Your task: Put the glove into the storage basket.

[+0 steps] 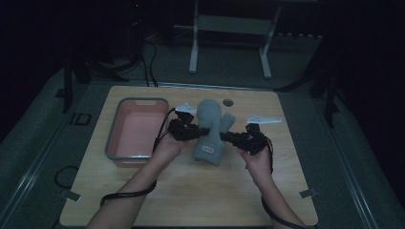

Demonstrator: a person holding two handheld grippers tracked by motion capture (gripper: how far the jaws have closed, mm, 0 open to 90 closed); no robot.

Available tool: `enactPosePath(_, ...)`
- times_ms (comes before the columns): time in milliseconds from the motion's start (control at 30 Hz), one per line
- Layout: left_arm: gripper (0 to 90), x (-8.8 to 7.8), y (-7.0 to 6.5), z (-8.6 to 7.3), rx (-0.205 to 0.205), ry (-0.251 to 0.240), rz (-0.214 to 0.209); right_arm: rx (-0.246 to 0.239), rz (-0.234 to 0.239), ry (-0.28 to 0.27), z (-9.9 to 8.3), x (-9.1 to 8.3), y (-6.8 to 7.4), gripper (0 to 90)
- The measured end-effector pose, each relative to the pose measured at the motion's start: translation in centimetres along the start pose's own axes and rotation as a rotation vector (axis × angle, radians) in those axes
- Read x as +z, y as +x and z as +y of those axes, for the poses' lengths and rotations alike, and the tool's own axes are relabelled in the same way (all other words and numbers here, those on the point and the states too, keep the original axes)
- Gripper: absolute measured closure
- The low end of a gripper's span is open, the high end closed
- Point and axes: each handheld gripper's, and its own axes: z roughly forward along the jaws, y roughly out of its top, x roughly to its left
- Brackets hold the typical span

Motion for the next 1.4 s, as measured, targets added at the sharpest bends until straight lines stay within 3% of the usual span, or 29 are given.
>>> enactPosePath(200, 79.2, -2.0, 1.0, 0.5, 0.001, -0.017, 0.020, -0.022, 0.016, -0.006, 1.7, 1.1, 0.9, 81.9)
enactPosePath(433, 79.1, -5.7, 3.0, 0.6, -0.023, -0.039, 0.070, -0.042, 0.061, -0.007, 4.3, 3.9, 2.9, 81.9)
enactPosePath(733, 79.2, -10.6, 6.0, 0.5, -0.044, -0.044, 0.136, -0.079, 0.115, 0.006, 7.5, 8.2, 5.8, 81.9)
enactPosePath(1033, 79.1, -14.9, 8.8, -0.9, -0.094, -0.051, 0.222, -0.097, 0.171, 0.022, 9.5, 13.2, 8.8, 82.0)
enactPosePath(1200, 79.1, -15.7, 10.1, -2.1, -0.136, -0.053, 0.247, -0.098, 0.189, 0.037, 9.7, 15.4, 9.4, 81.9)
enactPosePath(1233, 79.1, -15.6, 10.7, -2.9, -0.160, -0.044, 0.260, -0.092, 0.189, 0.053, 9.4, 16.6, 9.5, 81.9)
enactPosePath(1400, 79.0, -13.8, 12.3, -5.2, -0.231, 0.007, 0.290, -0.074, 0.154, 0.109, 7.8, 19.2, 8.9, 81.9)
